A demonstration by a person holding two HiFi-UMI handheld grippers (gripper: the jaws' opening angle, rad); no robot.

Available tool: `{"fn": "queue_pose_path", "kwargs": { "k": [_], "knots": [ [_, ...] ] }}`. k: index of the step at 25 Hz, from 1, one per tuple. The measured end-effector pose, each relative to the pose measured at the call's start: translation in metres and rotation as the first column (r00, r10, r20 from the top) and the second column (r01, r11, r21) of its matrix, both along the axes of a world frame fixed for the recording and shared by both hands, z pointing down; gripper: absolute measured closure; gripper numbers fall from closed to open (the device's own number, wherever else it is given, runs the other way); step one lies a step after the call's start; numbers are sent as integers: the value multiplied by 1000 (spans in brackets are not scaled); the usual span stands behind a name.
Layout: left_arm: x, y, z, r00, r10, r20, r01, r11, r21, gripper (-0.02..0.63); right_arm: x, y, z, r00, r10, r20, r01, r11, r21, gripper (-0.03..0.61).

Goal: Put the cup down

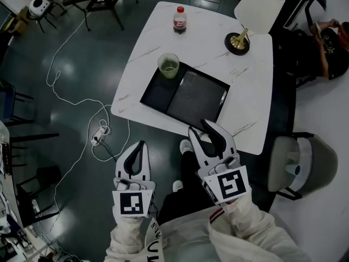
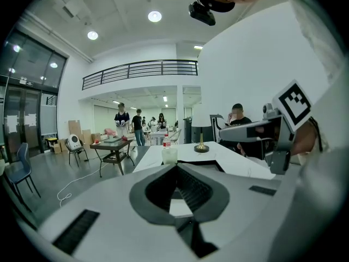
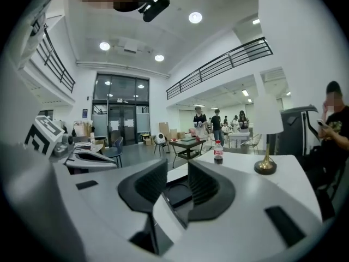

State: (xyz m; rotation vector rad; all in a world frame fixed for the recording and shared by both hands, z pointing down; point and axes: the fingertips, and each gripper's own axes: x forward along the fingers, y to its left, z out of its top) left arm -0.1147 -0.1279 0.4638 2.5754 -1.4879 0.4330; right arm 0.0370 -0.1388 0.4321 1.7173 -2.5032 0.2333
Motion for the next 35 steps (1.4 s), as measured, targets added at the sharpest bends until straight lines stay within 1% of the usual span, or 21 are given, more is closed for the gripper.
{"fn": "queue_pose_path", "kwargs": {
  "k": [1, 2, 4, 7, 9, 11, 16, 20, 22, 28, 35],
  "knots": [
    [-2, 7, -5, 1000, 2, -6, -2, 1000, 11, 603, 1, 9, -2, 1000, 19, 13, -19, 1000, -1, 491],
    [-4, 14, -10, 1000, 4, -7, -4, 1000, 18, 603, 2, 17, -5, 999, 34, 23, -33, 999, -2, 526],
    [-7, 30, -18, 1000, 7, 2, -7, 1000, 22, 603, 1, 36, -9, 998, 49, 27, -49, 999, -5, 534],
    [-7, 56, -35, 999, 25, -22, -24, 998, 53, 603, -4, 64, -16, 998, 58, 18, -58, 998, -12, 571],
    [-13, 71, -42, 1000, 22, -2, -21, 999, 43, 603, -9, 82, -22, 998, 58, 6, -58, 998, -9, 571],
    [-19, 85, -51, 1000, 19, 2, -19, 999, 40, 603, -16, 99, -29, 999, 52, -13, -52, 999, -7, 571],
    [-21, 117, -69, 997, 74, -21, -72, 992, 106, 603, -30, 135, -49, 999, 34, -20, -34, 999, 5, 571],
    [-28, 137, -86, 996, 81, -30, -77, 988, 131, 603, -45, 162, -50, 1000, -6, 14, 7, 999, -52, 572],
    [-32, 147, -92, 996, 82, -32, -76, 987, 138, 603, -51, 174, -51, 1000, -14, 15, 15, 998, -59, 572],
    [-40, 181, -93, 995, 94, -37, -88, 988, 130, 603, -64, 205, -71, 1000, -23, -5, 22, 1000, -16, 572],
    [-25, 204, -116, 989, 135, -64, -124, 981, 149, 603, -54, 233, -97, 1000, 22, -20, -22, 1000, 4, 572]
  ]
}}
